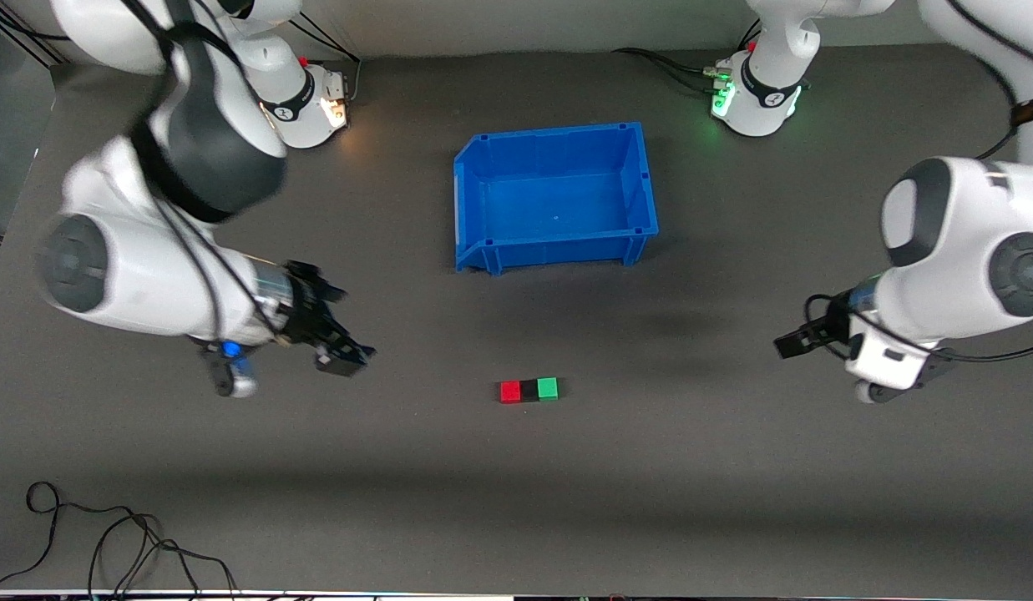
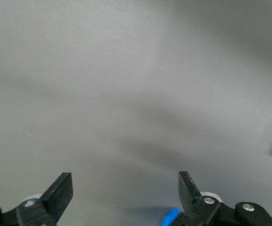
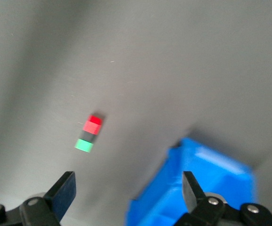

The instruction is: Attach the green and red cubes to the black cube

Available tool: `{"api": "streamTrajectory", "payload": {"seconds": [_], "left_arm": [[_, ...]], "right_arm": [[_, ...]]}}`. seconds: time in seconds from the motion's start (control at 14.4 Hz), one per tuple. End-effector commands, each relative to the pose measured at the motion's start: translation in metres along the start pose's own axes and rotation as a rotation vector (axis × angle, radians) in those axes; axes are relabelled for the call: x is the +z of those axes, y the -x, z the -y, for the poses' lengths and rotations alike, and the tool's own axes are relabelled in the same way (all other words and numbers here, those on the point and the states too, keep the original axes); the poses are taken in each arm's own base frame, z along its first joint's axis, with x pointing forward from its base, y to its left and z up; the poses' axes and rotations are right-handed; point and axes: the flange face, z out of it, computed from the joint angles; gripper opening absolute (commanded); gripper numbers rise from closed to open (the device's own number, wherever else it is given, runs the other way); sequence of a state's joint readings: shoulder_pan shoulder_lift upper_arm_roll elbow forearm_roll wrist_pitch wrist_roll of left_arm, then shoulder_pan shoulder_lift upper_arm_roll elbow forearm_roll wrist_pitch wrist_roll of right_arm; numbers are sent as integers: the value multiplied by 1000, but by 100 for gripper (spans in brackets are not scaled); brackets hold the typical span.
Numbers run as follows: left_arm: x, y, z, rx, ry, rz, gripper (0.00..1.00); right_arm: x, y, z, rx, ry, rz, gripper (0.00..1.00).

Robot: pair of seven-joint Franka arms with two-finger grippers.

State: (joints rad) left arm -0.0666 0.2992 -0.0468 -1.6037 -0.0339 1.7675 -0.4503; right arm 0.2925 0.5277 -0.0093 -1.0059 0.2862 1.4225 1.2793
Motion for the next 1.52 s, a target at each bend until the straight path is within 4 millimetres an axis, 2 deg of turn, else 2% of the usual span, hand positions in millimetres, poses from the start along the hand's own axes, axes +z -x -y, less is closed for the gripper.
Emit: {"api": "streamTrajectory", "payload": {"seconds": [0.0,0.28,0.49,0.62,0.83,0.97,1.11,1.46], "left_arm": [[-29,23,16,195,-80,-37,100],[-56,24,30,225,-70,-82,100],[-84,30,83,402,-79,-64,100],[-97,36,99,414,-67,-74,100],[-115,49,103,412,-65,-102,100],[-118,50,103,409,-63,-108,100],[-118,47,102,406,-60,-111,100],[-123,39,99,397,-60,-110,100]], "right_arm": [[-55,-31,-61,-182,40,17,100],[-97,-86,-136,-531,135,42,100],[-109,-117,-172,-803,239,4,99],[-108,-123,-173,-858,267,-43,99],[-93,-130,-184,-871,209,-129,99],[-81,-127,-198,-885,143,-233,99],[-75,-127,-200,-895,112,-282,99],[-81,-130,-199,-889,115,-281,100]]}}
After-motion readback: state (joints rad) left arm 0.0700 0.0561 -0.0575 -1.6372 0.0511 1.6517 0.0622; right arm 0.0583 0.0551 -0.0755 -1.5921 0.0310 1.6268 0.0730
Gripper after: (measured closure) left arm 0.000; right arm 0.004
